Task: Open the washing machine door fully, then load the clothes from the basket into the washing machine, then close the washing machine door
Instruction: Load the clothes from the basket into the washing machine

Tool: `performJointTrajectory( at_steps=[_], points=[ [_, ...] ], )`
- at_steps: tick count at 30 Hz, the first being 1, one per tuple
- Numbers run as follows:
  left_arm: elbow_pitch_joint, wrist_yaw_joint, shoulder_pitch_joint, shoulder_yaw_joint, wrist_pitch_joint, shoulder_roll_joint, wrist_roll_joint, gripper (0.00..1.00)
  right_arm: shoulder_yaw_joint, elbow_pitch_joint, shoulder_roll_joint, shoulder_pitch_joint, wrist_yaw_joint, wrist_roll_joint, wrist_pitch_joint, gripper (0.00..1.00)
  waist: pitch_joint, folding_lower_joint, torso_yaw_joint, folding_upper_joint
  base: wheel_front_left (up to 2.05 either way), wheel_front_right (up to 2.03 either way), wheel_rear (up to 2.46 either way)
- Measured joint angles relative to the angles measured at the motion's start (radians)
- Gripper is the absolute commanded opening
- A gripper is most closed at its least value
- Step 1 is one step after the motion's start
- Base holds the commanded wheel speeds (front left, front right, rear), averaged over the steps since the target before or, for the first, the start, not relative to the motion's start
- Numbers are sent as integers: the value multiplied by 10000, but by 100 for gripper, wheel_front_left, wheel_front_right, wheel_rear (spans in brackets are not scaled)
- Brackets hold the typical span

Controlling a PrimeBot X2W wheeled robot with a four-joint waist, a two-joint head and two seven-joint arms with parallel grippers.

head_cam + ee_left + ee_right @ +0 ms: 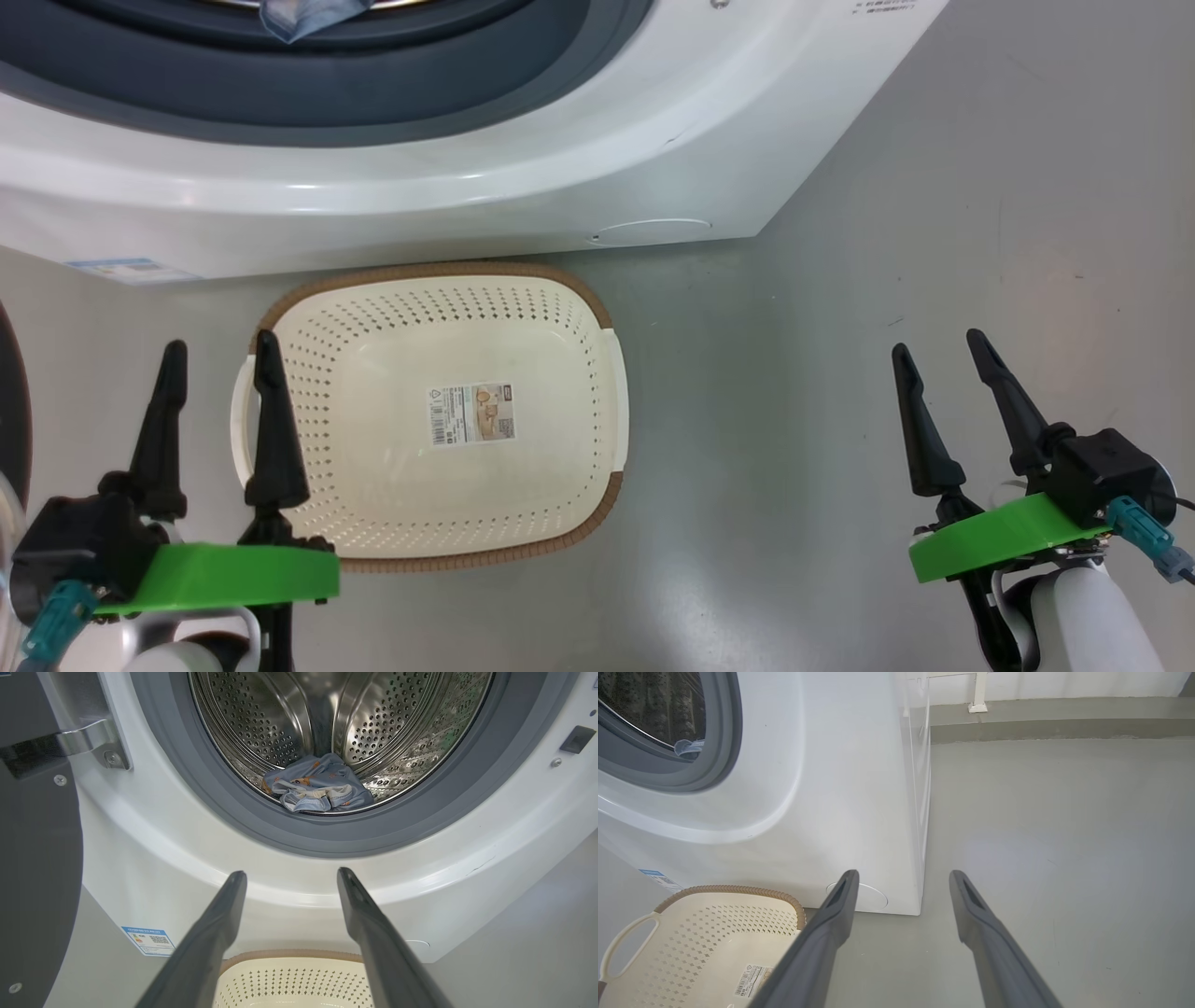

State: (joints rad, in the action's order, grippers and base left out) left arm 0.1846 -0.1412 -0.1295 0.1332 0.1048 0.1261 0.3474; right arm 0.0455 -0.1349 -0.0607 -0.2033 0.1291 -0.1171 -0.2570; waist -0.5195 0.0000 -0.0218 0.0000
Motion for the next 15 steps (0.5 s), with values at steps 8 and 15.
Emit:
performJointTrajectory(
  at_steps=[8,15],
  points=[
    [426,-138,267,75,-203,17,-12,100,-2,-2,-19,-1,0,-2,0,100,-13,0,29,0,0,0,0],
    [366,-140,235,84,-334,146,-12,100,-40,-10,-13,-11,0,-2,0,100,-46,0,157,0,0,0,0]
  ],
)
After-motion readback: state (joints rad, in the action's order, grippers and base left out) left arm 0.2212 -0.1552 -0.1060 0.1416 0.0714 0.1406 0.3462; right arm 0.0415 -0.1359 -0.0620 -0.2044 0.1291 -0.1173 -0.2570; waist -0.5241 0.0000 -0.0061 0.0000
